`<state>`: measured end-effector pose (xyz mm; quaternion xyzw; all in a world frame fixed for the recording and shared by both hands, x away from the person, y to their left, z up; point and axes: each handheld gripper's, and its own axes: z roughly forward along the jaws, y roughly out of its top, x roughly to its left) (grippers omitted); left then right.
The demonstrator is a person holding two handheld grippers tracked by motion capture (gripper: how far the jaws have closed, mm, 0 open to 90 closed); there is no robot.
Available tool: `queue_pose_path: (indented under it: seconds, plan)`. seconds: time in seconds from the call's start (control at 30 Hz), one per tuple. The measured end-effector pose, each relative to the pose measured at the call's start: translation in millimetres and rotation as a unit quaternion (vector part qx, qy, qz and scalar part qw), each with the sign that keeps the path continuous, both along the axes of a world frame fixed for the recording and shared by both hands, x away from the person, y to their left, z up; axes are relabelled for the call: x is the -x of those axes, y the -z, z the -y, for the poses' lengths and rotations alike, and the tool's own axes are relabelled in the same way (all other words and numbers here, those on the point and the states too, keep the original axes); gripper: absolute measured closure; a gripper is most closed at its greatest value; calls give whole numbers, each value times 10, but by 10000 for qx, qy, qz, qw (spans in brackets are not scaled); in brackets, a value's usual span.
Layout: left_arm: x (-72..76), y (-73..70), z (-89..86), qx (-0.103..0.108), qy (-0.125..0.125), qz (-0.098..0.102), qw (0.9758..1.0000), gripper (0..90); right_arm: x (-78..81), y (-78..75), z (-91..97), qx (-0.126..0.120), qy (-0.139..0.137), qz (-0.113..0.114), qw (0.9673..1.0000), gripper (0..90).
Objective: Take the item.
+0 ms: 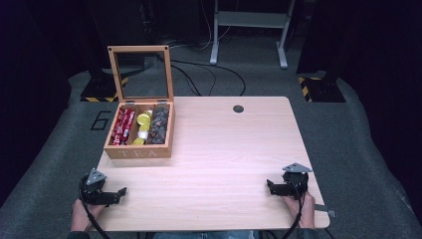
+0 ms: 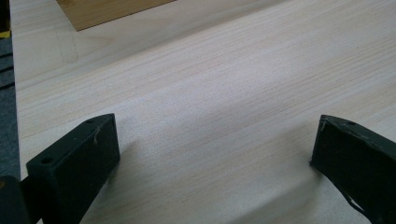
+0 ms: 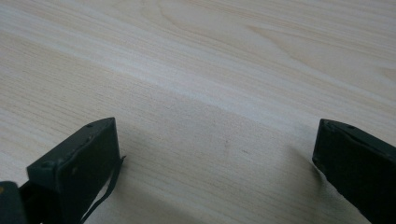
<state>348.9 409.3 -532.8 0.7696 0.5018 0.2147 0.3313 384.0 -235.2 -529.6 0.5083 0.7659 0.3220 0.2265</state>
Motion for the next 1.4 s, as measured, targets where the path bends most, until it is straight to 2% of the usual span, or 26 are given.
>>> queue_pose_path:
  seconds: [0.3, 0.6, 0.7, 1.0, 1.07, 1.2, 1.4]
  plan:
    - [1, 1, 5, -18, -30, 7, 10000, 2, 17, -5, 5, 56, -21, 5, 10000, 0]
    - [-1, 0, 6, -19, -43, 5, 10000, 1, -2, -1, 15, -13, -119, -54, 9999, 1]
    - [5, -11, 13, -91, -28, 8, 10000, 0, -6, -2, 11, -46, -105, -79, 9999, 2]
    - [0, -11, 6, -2, -48, -33, 10000, 1, -8, -3, 12, -62, -101, -100, 9999, 1]
    - [-3, -35, 9, 45, -39, -70, 10000, 1, -13, -2, 8, -79, -85, -90, 9999, 1]
    - [0, -109, 39, 99, -60, 66, 9999, 3, -14, -3, 11, -59, -119, -81, 9999, 5]
    - [-43, -218, 45, 82, 4, 40, 10000, 4, -15, -2, 10, -62, -118, -84, 9999, 5]
